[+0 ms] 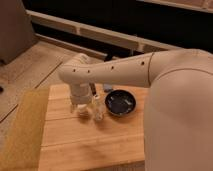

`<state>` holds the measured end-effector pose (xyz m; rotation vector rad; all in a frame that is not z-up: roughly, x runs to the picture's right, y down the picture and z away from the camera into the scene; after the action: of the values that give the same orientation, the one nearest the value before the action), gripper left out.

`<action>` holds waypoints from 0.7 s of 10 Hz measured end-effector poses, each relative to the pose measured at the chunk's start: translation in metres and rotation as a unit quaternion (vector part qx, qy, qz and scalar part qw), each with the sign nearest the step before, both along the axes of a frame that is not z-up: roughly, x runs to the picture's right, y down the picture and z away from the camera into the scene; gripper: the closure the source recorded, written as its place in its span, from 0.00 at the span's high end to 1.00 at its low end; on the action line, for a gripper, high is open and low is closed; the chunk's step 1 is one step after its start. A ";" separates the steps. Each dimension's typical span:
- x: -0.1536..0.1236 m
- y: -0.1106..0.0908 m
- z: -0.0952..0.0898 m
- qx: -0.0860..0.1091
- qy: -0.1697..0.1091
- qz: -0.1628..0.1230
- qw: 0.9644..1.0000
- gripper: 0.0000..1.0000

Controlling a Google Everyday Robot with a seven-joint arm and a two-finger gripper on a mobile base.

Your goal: Knock the bottle over

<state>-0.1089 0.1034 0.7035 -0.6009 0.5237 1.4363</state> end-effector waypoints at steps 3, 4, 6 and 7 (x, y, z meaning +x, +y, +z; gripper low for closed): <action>0.011 0.005 0.016 -0.048 0.030 -0.003 0.998 0.65; 0.022 0.007 0.032 -0.076 0.055 -0.009 0.996 0.65; 0.026 -0.002 0.050 -0.069 0.070 -0.029 0.995 0.65; 0.020 -0.016 0.058 -0.038 0.063 -0.042 0.996 0.65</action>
<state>-0.0885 0.0873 0.7611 -0.5457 0.6980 1.3856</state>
